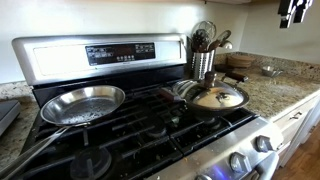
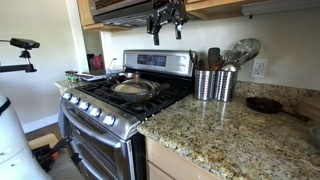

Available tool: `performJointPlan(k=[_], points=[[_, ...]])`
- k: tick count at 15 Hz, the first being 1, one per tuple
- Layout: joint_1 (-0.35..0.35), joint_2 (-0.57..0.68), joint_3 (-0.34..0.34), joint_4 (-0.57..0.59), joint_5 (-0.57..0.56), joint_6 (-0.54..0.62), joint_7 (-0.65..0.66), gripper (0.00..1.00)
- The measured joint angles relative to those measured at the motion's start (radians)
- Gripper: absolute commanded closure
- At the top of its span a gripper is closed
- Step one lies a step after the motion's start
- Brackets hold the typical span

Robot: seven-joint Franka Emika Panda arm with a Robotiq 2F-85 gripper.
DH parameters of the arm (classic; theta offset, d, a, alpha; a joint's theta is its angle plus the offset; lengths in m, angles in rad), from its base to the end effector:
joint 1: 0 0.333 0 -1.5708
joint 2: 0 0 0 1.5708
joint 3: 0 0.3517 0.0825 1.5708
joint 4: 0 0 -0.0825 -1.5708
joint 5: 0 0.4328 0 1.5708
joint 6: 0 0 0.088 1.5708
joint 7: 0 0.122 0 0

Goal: Take the lid off the wok and place it on the counter

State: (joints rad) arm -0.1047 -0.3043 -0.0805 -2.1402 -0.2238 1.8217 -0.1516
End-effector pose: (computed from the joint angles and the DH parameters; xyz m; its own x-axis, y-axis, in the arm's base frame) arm 0.4867 -0.1161 0.5375 0.9986 0.0231 -0.0483 0.0317 -0.9822 0.1854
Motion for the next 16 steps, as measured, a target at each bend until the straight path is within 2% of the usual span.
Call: performJointPlan(k=[3, 8, 13, 16], points=[[0.016, 0.010, -0.001, -0.002, 0.035, 0.001, -0.050, 0.00], [0.080, 0.075, 0.022, -0.001, 0.109, 0.024, -0.148, 0.00], [0.124, 0.135, 0.061, 0.005, 0.136, 0.082, -0.163, 0.00], [0.130, 0.129, 0.074, 0.014, 0.136, 0.085, -0.164, 0.00]])
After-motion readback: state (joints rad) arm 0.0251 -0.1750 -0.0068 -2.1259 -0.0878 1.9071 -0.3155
